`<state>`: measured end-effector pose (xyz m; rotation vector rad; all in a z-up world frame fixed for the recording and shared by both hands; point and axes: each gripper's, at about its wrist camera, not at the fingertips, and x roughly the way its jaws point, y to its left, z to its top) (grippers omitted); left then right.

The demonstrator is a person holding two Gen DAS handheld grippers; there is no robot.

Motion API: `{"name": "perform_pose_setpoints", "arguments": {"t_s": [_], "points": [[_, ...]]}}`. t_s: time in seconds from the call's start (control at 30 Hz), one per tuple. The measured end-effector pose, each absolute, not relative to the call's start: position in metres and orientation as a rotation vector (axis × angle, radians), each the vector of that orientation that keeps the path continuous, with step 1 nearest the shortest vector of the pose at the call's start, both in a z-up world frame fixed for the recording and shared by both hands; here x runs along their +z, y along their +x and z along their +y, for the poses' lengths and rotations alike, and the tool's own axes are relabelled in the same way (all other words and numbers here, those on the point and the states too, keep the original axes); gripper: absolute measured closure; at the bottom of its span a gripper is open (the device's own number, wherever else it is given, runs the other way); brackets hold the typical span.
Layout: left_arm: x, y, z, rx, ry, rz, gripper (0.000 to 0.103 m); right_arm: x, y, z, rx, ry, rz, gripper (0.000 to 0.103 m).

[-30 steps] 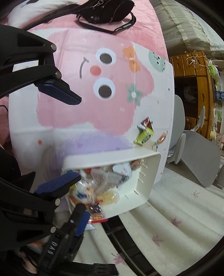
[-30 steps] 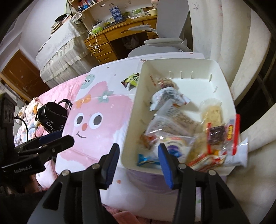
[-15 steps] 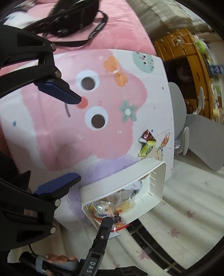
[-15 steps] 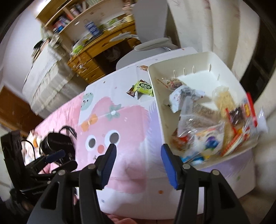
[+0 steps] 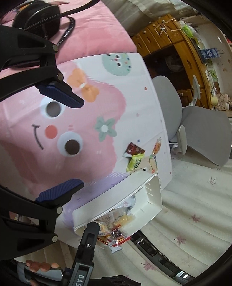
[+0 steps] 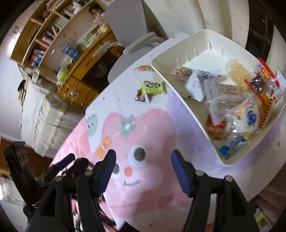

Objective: Organize snacks
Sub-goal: 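Withdraw both open tools from the tray toward the last snacks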

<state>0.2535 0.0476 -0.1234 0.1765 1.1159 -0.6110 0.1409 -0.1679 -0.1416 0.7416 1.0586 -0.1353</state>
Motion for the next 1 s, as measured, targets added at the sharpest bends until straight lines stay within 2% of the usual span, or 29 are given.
{"name": "perform_pose_setpoints", "arguments": {"t_s": [0.23,0.57,1.0], "points": [[-0.146,0.292,0.033,-0.677,0.186,1.112,0.022,-0.159,0.171,-0.168,-0.207,0.885,0.929,0.024],[-0.188,0.356,-0.006,-0.779,0.251,1.111,0.022,-0.205,0.219,-0.183,-0.328,0.902,0.797,0.019],[-0.246,0.386,-0.068,-0.883,0.357,1.121,0.022,-0.252,0.263,-0.182,-0.368,0.879,0.786,0.014]]}}
